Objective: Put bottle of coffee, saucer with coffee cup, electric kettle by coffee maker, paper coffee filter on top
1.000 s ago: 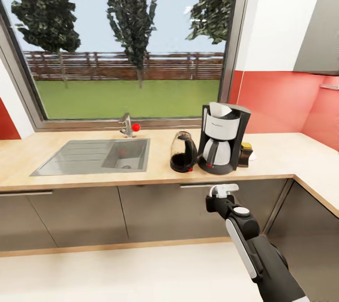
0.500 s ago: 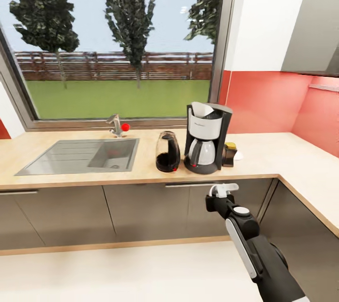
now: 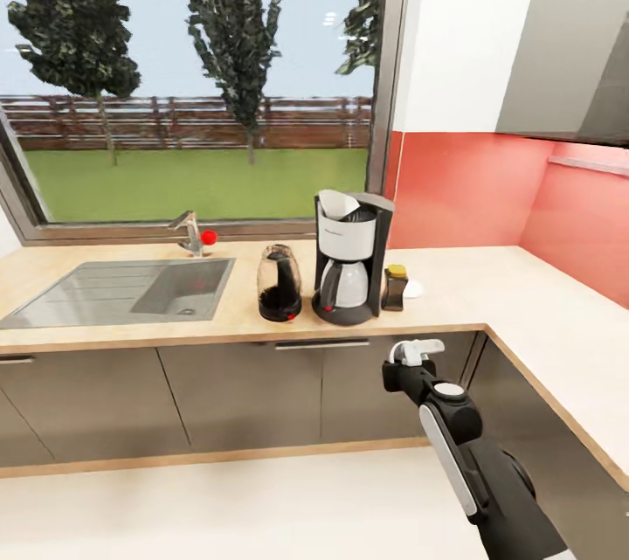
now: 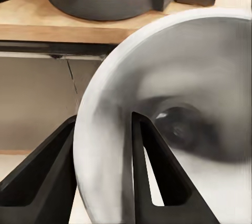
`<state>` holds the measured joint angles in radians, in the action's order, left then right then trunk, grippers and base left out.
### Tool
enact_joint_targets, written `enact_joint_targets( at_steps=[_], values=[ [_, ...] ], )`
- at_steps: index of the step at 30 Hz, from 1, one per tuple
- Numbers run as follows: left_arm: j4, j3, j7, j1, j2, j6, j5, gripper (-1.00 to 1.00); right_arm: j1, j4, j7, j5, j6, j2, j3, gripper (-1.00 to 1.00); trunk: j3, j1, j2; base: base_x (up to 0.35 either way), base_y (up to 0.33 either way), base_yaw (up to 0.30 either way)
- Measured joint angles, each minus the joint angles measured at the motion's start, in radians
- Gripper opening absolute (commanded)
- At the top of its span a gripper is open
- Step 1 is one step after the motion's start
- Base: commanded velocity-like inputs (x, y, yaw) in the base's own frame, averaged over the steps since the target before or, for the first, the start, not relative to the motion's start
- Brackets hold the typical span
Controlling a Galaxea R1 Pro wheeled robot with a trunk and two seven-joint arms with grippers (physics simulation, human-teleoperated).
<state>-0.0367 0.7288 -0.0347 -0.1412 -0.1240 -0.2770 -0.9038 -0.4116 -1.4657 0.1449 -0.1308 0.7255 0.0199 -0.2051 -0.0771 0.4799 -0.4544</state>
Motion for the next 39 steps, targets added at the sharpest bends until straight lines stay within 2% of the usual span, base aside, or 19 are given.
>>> enact_joint_targets(
  at_steps=[10,29,39],
  values=[
    [0.000,0.000,0.000,0.000,-0.002,0.000,-0.001,1.00,0.000,0.000,0.000,0.000,0.000,0.000,0.001,-1.00,0.005,0.000,0.000,0.240,-0.218,-0.118],
    [0.000,-0.002,0.000,0.000,-0.002,0.001,-0.002,1.00,0.000,-0.002,0.002,0.000,0.000,0.000,0.001,-1.00,0.005,0.000,0.000,0.331,-0.042,-0.005],
    [0.000,-0.001,0.000,0.000,-0.001,0.001,-0.001,1.00,0.000,-0.003,0.002,0.000,0.001,0.001,0.004,-1.00,0.011,0.000,0.000,0.304,-0.193,-0.241]
  ],
)
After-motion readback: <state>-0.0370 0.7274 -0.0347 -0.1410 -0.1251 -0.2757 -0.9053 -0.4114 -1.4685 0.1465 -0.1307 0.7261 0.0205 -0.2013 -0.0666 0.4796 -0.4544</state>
